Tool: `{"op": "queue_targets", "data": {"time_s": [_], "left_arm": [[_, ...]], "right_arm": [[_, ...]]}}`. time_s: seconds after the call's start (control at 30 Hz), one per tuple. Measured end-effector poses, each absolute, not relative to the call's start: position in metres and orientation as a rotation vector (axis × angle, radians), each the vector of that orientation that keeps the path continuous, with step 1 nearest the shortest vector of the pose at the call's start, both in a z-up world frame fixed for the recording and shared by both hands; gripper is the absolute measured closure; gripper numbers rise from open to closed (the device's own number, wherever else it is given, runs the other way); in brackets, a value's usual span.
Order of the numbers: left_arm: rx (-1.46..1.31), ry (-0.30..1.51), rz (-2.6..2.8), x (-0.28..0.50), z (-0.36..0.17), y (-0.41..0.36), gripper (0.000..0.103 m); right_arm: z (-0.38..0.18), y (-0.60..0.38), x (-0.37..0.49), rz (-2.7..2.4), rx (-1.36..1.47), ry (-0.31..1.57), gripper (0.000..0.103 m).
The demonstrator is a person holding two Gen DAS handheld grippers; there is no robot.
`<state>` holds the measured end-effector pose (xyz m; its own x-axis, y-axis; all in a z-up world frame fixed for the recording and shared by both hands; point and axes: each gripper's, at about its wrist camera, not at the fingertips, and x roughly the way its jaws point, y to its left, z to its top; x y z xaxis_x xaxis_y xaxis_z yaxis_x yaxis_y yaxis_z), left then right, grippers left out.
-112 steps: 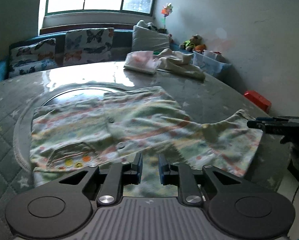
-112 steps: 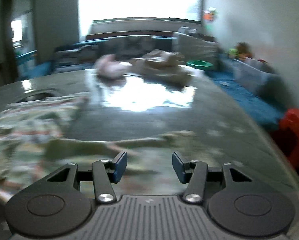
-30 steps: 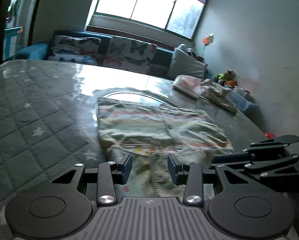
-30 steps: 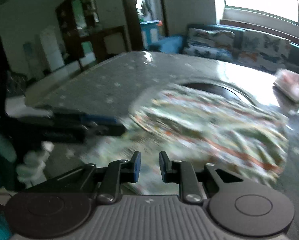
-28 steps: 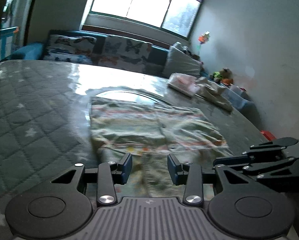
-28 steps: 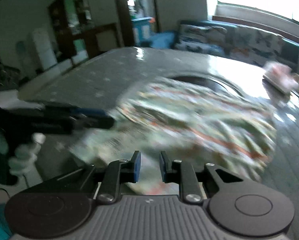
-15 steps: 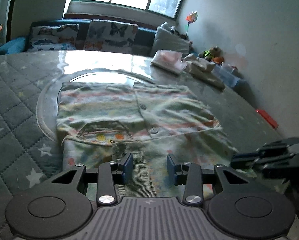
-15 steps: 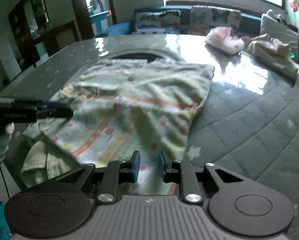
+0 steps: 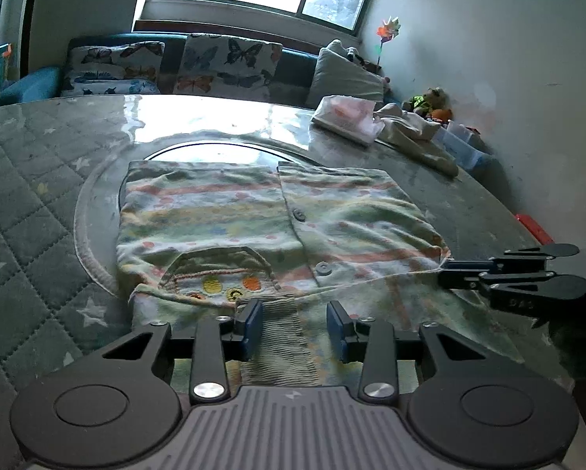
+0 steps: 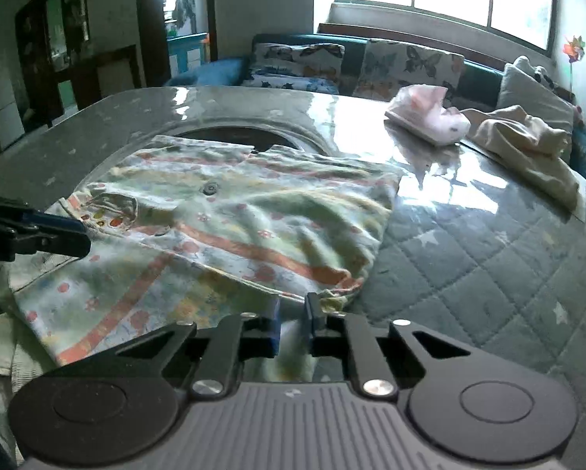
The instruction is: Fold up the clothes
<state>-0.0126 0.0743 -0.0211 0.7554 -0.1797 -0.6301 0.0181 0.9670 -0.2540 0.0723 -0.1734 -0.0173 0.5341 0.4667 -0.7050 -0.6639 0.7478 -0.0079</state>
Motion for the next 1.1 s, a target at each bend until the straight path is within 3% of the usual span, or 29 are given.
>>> {"op": "queue_targets", "data": {"time_s": [0.17,0.3,0.5,1.1], "left_arm": [[-0.227,0.697,-0.125,-0.015,-0.016,0.07,0.066],[-0.194,0.71,-0.121,-0.014,-0.02,0.066,0.066],[-0.168,0.691,-0.124,-0.027,-0.015,0.063,0.065],[-0.132,0.694,-0.164,-0.065,-0.018,0.05,0.068]], "right_arm": [[-0.017,-0.18,0.06,0.703,-0.299,0.739,0.087],[-0.017,-0.184,0.05,0.718,-0.305,0.735,0.074],[-0.009,-0.192,0.03,0.737,-0.313,0.712,0.068],[-0.007,-0.218,-0.019,0.716,-0.316,0.7,0.07]]}}
